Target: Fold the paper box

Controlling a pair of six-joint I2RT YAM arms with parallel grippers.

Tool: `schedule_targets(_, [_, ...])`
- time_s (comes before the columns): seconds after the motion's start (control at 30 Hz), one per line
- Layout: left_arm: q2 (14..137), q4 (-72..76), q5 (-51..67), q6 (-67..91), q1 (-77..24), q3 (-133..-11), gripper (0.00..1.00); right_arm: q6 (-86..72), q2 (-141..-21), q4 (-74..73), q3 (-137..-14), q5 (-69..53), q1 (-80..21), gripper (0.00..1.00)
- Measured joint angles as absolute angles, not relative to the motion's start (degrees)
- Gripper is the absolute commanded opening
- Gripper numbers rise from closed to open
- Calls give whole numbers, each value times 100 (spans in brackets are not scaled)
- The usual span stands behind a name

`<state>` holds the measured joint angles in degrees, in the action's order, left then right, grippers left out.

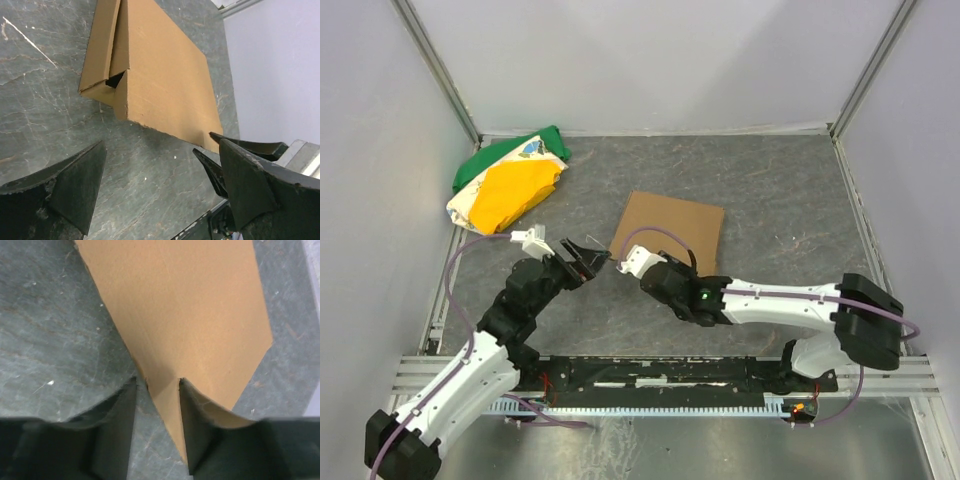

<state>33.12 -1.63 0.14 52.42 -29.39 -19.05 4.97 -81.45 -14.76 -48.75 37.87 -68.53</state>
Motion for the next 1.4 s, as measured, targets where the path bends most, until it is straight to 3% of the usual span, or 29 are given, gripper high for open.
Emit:
schedule_targets(0.13, [3437,167,-1,5596,-2939,-1658,97,493,-8552,-1385,-5087,4099,-6812,5])
schedule_targets(0.17, [3531,239,3,5638,-2939,-1653,96,480,-8591,-1376,-5105,4154,-6801,2])
schedule_targets(0.67, [5297,2036,16,6051,-2939,-1667,86,849,-7043,-1221,-4604,4386,-6401,2])
schedule_targets(1.0, [5817,2021,-318,6383,-2939,-1883,81,1011,-7664,-1061,-4536,4254,-6401,2])
schedule_targets(1.2, [5852,2582,-1072,7116,-2939,-980,81,1155,-7688,-1044,-4552,4250,-6401,2])
schedule_targets(1.4, [6241,3352,-1063,7575,-2939,-810,81,1240,-7950,-1074,-4713,4281,-6401,2])
